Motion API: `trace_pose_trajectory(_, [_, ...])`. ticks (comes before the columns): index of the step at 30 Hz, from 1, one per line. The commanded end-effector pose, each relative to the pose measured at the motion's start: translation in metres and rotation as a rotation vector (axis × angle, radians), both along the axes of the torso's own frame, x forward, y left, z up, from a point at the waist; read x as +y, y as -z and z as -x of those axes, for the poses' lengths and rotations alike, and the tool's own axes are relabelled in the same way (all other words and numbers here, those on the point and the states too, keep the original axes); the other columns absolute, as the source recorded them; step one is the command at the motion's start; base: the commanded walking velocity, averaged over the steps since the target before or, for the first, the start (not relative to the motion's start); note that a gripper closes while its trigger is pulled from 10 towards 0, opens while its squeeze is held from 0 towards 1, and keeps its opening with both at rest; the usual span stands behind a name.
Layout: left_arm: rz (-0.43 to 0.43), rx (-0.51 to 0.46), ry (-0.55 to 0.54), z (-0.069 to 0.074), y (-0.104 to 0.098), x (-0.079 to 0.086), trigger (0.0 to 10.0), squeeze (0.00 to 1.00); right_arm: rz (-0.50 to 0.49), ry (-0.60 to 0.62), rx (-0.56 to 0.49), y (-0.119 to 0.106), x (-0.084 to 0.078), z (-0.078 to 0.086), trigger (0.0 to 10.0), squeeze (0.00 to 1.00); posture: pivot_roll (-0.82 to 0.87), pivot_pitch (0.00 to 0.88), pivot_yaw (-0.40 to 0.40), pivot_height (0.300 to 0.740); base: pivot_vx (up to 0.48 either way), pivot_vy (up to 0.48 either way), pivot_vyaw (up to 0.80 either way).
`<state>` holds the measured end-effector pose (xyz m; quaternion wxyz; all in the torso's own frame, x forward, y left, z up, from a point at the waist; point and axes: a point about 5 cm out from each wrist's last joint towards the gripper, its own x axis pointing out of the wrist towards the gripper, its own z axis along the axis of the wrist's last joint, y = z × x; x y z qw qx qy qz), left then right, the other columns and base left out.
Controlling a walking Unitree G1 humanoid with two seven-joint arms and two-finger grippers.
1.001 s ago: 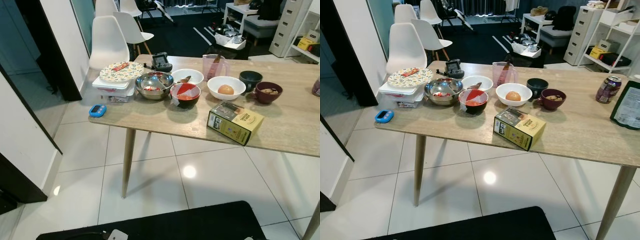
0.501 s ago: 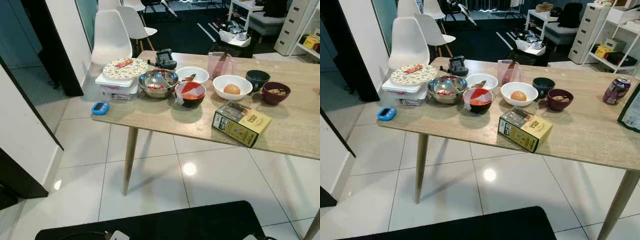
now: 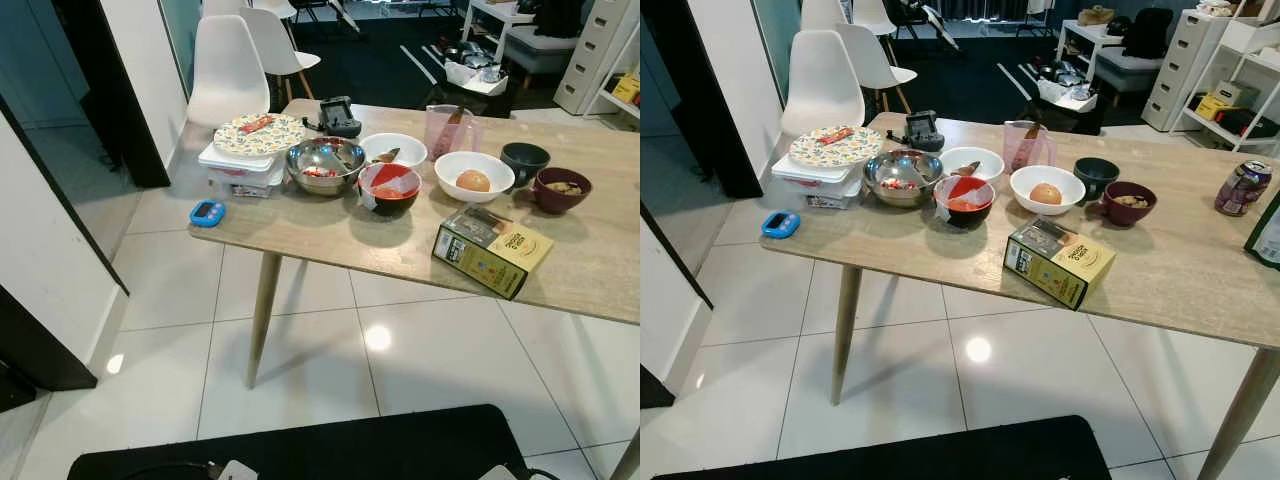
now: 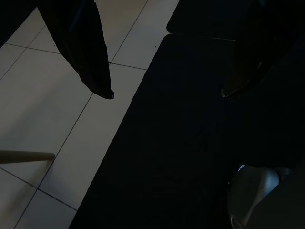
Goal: Restocking fridge
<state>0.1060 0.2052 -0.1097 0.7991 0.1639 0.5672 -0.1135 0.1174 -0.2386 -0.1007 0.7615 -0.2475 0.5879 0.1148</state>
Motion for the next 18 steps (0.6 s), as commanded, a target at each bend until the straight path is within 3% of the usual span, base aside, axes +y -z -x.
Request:
trace_pose_trajectory(1, [0.016,0.008,0.005,0.0006,0.0010,-0.0050,10.0,0.00,-0.004,0.008,0.008,0.0004,0.0006,0.0009,10.0,0.00,-0.01,0.000,-0.048,0.740,0.000,0.000,0.00])
trace_pose_trajectory(18, [0.019,0.024,0.011,0.0012,0.0008,-0.0023,10.0,0.00,-0.029,0.017,0.009,0.0026,0.0104,0.0004,10.0,0.00,-0.01,0.000,-0.036,0.740,0.000,0.000,0.00])
